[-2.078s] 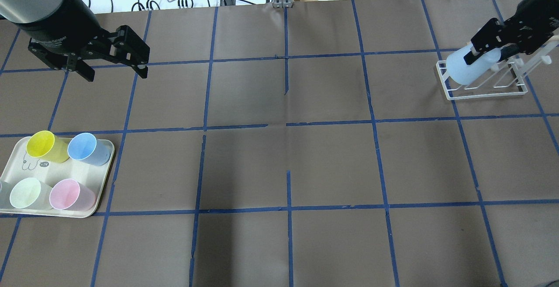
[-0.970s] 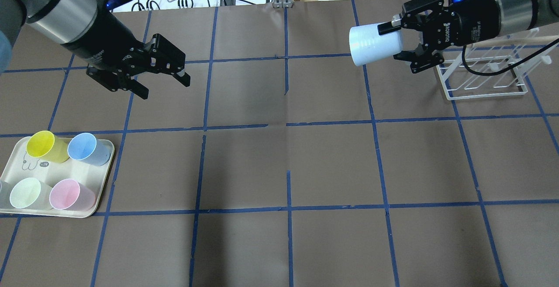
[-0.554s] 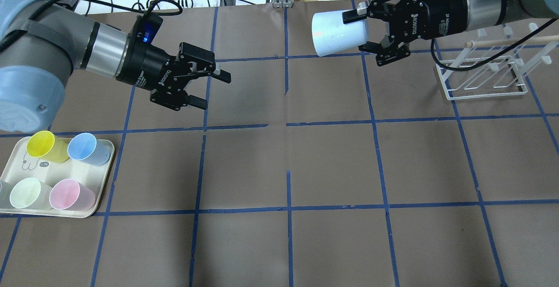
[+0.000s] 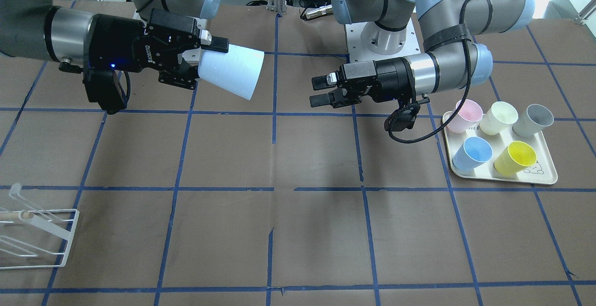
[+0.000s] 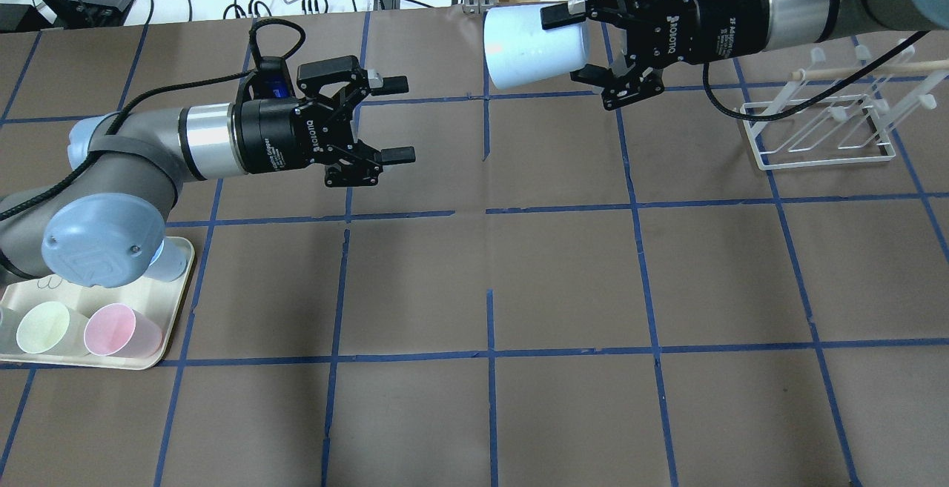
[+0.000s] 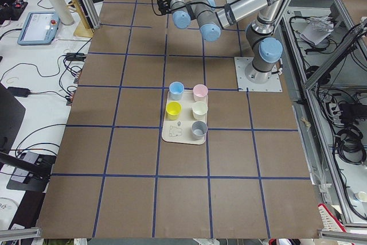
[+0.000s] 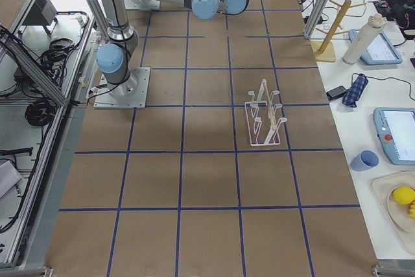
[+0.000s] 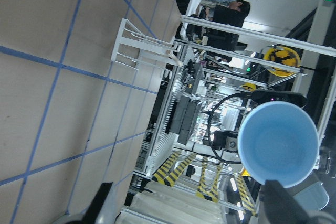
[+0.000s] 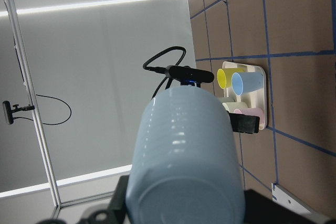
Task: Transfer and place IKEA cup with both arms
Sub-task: 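Lift the cup with the right gripper while the left arm reaches toward it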
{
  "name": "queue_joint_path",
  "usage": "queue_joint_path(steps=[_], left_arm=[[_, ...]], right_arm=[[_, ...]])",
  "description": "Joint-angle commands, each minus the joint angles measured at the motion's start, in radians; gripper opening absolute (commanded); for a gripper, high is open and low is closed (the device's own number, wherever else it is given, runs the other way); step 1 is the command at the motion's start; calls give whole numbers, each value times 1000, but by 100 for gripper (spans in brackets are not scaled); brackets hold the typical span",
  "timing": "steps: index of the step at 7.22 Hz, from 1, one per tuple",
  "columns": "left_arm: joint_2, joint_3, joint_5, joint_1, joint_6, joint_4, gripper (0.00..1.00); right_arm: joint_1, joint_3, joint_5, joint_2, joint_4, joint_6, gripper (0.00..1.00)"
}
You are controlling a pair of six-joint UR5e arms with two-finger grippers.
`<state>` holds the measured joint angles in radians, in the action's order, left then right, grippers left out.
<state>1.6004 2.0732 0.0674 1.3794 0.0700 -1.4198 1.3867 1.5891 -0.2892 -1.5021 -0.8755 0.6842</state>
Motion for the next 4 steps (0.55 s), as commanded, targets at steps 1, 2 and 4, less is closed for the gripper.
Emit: queue_joint_path(steps=[1,2,4], left_arm=[[29,4,-142,47,-6,4,100],[36,4,-170,91,-4,4,100],[36,4,-170,113,-1,4,100]], right_arm=[[29,14,2,-38,26,3,62],[50,31,8,-38,23,9,62],[54,31,12,-38,10,12,62]])
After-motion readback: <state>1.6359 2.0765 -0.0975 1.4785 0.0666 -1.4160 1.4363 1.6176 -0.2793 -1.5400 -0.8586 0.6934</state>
